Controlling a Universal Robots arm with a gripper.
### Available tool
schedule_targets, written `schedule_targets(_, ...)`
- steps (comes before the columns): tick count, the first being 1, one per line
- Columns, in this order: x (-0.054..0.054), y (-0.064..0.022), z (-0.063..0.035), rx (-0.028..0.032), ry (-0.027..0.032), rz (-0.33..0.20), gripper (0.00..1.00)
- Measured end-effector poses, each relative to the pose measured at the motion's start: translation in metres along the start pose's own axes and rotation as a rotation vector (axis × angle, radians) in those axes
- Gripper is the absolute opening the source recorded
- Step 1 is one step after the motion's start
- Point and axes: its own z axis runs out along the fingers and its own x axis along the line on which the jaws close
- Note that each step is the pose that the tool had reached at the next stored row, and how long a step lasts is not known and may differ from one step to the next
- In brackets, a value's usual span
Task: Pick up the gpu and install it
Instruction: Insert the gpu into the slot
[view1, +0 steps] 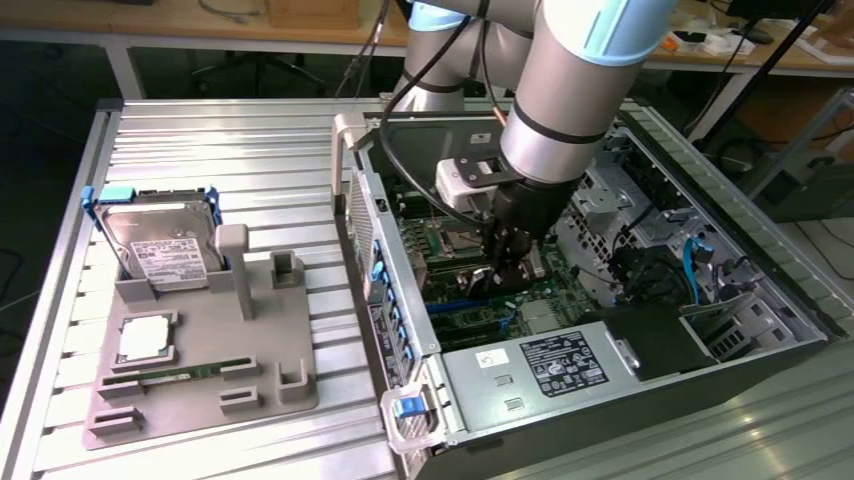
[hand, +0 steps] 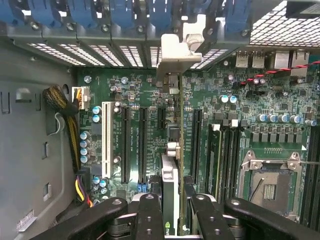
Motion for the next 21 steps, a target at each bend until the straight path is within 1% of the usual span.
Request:
schedule_targets(4,-0.004,0.0010,0.0006,0.0000,0.0000,0.000,0.27)
schedule_targets(9,-0.010,0.0079,0.0012,0.0001,-0.0002,0.000,0.27)
schedule_targets(18,-0.011,0.0188,0.0022,0.0000,0.0000,0.000,0.27)
schedule_targets(21,-0.011,0.0189,0.0023,0.0000,0.0000,0.000,0.27)
